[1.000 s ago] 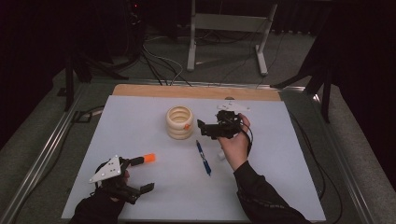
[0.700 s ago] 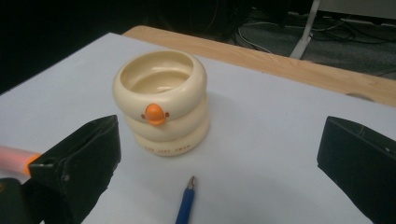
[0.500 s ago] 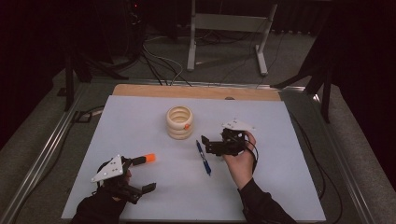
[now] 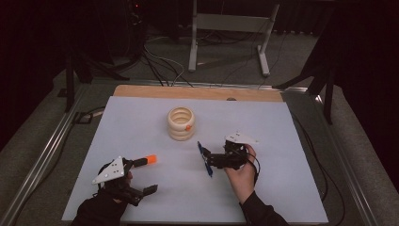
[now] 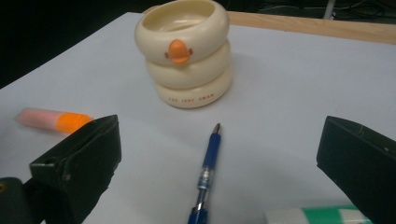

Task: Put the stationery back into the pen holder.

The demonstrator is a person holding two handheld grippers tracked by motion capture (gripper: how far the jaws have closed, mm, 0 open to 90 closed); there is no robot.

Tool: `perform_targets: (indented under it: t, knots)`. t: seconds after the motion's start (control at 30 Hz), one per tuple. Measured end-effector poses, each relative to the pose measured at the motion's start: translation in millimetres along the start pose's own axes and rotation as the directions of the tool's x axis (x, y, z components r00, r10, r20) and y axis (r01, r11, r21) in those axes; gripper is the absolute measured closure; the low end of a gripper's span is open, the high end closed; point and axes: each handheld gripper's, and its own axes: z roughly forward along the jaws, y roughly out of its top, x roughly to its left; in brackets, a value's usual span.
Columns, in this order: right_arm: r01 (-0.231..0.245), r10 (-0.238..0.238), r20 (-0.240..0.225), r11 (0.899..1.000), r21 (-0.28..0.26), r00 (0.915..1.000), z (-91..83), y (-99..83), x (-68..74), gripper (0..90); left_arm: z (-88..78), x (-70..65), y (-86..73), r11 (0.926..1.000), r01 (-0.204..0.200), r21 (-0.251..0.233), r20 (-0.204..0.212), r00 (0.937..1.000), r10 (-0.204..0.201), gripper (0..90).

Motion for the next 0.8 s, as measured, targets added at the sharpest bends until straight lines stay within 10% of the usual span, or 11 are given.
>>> perform_targets:
  t: [0.4, 0.8]
  knots:
    - [-0.037, 0.036, 0.008, 0.995, 0.097, 0.9993, 12.9, -19.9, 9.8, 1.3, 0.5, -1.2, 1.0, 1.0, -0.005, -0.001, 0.005, 1.0, 0.005, 0.1]
    - [-0.037, 0.032, 0.039, 0.99, 0.134, 0.9987, 25.3, -29.9, 22.2, 36.1, 1.1, -1.3, 1.0, 1.0, -0.007, 0.002, 0.006, 1.0, 0.007, 0.1]
